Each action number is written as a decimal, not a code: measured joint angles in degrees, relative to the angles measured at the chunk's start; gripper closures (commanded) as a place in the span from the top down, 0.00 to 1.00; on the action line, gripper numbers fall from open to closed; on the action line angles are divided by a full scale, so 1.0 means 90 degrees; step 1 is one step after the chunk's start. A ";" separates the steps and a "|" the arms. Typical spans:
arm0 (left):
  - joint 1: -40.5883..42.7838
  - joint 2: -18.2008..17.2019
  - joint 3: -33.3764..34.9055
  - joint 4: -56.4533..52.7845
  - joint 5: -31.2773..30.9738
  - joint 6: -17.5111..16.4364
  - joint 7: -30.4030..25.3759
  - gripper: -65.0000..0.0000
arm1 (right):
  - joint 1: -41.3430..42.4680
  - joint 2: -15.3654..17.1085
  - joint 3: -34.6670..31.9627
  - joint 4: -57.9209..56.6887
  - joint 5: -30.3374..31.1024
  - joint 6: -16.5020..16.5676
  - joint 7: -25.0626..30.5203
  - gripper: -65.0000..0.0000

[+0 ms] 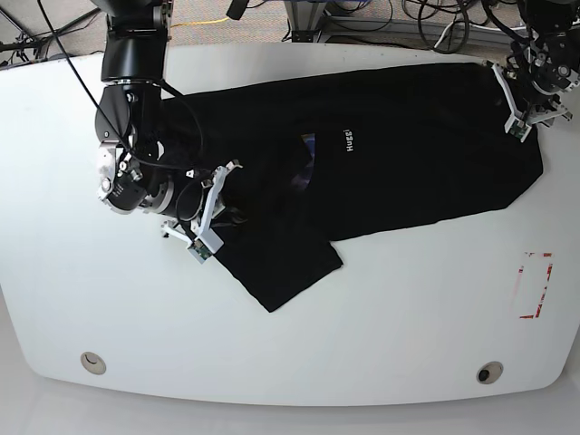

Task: Fold the T-shirt properly
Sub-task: 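Grasp the shirt fabric with the right gripper and pull it outward, then release the fabric and move the right gripper back to the shirt edge, then hold the shirt edge with both grippers and pull it taut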

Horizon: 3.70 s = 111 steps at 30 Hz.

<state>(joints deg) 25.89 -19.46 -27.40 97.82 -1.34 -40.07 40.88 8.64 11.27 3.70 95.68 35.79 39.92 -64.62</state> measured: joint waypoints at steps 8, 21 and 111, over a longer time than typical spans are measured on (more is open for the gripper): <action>-0.0044 -0.0029 -0.0010 -0.0228 -0.0087 0.0017 -0.0148 0.51 | 0.0095 -0.0015 -0.0005 -0.0233 0.0000 -0.0002 0.0032 0.00; -0.0095 -0.0158 0.0100 -0.0267 -0.0075 0.0019 -0.0148 0.51 | 0.0821 0.0022 0.0002 -0.1069 -0.0007 -0.0002 0.0209 0.00; -0.0005 -0.0206 -0.1331 -0.1311 -0.1702 -0.0100 -0.0083 0.52 | -0.3903 0.0104 0.3587 0.0957 -0.1098 0.0068 0.0109 0.41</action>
<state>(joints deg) 25.85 -21.32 -39.38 86.02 -16.67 -40.97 40.14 -26.48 12.21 35.99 104.29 25.91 40.53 -63.64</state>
